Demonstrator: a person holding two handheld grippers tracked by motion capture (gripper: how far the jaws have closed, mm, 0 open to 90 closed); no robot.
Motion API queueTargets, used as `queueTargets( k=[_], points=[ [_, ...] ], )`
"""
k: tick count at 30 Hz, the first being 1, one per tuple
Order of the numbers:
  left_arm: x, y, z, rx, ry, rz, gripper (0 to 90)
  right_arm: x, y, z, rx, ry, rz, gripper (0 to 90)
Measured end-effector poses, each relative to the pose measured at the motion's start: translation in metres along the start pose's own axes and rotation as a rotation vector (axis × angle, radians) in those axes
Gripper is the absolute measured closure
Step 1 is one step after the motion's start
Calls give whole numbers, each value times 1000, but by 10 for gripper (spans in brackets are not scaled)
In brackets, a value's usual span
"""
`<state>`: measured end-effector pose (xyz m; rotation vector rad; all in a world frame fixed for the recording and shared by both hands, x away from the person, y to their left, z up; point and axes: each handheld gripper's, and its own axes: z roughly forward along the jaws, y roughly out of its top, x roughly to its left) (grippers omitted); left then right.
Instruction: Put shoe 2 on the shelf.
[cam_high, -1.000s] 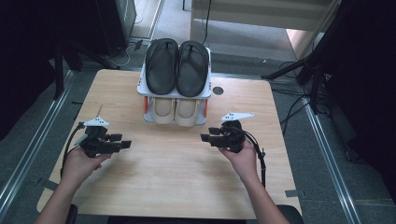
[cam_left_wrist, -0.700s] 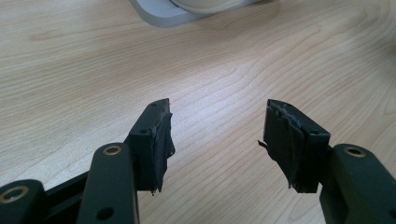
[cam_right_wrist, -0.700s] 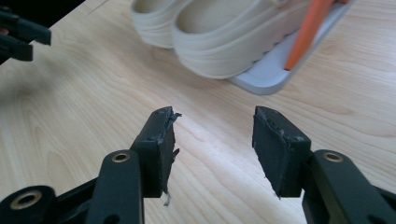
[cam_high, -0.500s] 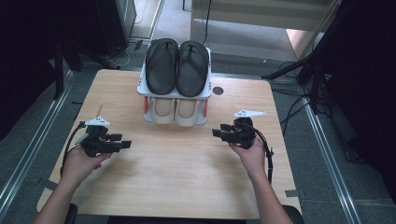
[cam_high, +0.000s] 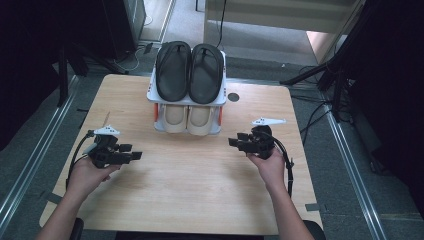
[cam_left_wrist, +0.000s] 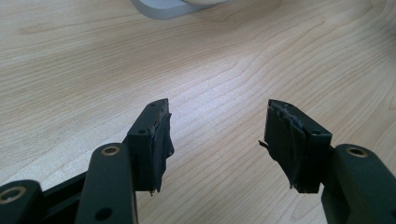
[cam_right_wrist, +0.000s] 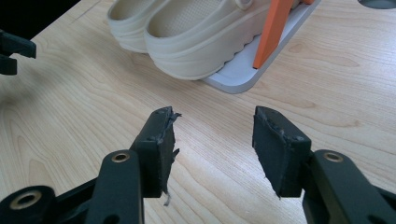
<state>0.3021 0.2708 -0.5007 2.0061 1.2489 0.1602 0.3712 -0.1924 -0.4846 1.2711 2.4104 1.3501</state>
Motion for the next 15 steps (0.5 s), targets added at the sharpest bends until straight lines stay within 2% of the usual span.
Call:
queueTargets(
  k=[10,15],
  points=[
    [1,1,1,10,-6,-2,409,-1,-1,0,7,2,3,490],
    [0,2,3,12,-14,-33,394,-1,-1,0,10,-4,0,469]
  ],
)
